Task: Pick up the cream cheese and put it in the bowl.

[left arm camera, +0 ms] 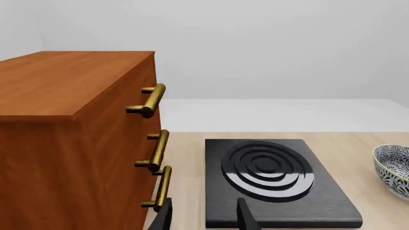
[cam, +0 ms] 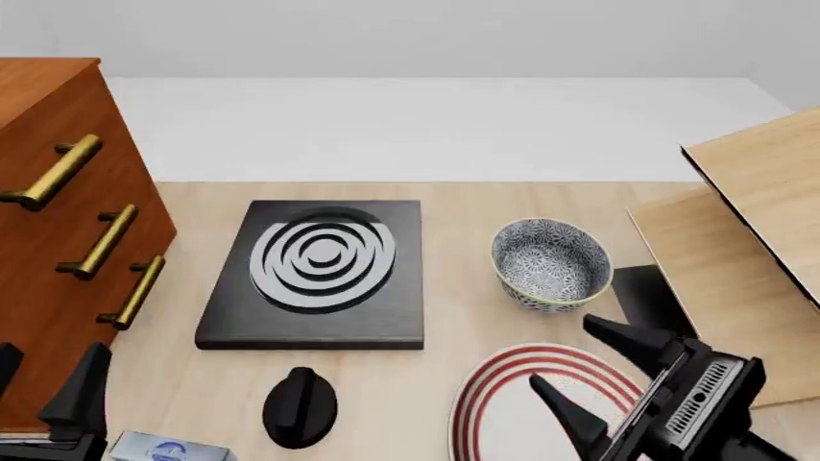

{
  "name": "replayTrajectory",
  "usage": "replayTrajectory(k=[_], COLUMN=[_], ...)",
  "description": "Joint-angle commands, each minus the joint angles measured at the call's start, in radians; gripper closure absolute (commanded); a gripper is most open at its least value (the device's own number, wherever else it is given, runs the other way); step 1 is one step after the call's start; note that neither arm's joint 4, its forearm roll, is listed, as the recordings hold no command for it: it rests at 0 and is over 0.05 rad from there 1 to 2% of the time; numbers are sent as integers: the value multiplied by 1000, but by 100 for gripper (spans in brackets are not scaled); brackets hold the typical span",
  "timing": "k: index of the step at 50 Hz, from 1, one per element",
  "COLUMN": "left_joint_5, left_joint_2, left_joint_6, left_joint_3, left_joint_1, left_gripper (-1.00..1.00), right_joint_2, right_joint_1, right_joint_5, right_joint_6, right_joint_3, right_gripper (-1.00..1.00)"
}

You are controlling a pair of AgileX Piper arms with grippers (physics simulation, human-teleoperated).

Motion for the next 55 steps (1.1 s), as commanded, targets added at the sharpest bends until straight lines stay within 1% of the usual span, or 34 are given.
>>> replayTrajectory(k=[1, 6, 8, 15, 19, 23, 24, 27, 29, 31, 36, 38, 41, 43, 45, 55], left_joint_5=[0, 0, 0, 0, 0, 0, 0, 0, 0, 0, 0, 0, 0, 0, 0, 0], left_joint_2=[0, 0, 0, 0, 0, 0, 0, 0, 0, 0, 0, 0, 0, 0, 0, 0], left_joint_6=[0, 0, 0, 0, 0, 0, 0, 0, 0, 0, 0, 0, 0, 0, 0, 0], left_joint_3=[0, 0, 0, 0, 0, 0, 0, 0, 0, 0, 0, 0, 0, 0, 0, 0], left_joint_1=[0, 0, 0, 0, 0, 0, 0, 0, 0, 0, 0, 0, 0, 0, 0, 0], left_gripper=[-100, -100, -100, -100, -100, -100, -100, -100, -100, -100, -100, -100, -100, -100, -100, -100], right_joint_2=[178, 226, 270, 367, 389, 452, 481, 547, 587, 631, 677, 704, 741, 756, 772, 835], right_joint_1=[114, 135, 161, 204, 218, 250, 272, 293, 320, 348, 376, 396, 414, 433, 435, 469], right_joint_5=[-97, -121, -141, -180, -168, -166, -164, -177, -172, -172, -169, -160, -154, -134, -130, -88], right_joint_6=[-7, -13, -13, -12, -18, -21, -13, -33, -25, -32, -40, -34, -47, -36, -45, -44], right_joint_3=[-46, -65, -80, -119, -143, -185, -204, -233, -260, -286, -319, -341, -364, -387, -398, -471], right_gripper=[-100, -100, -100, -100, -100, -100, -100, -100, -100, -100, -100, -100, -100, -100, -100, -100])
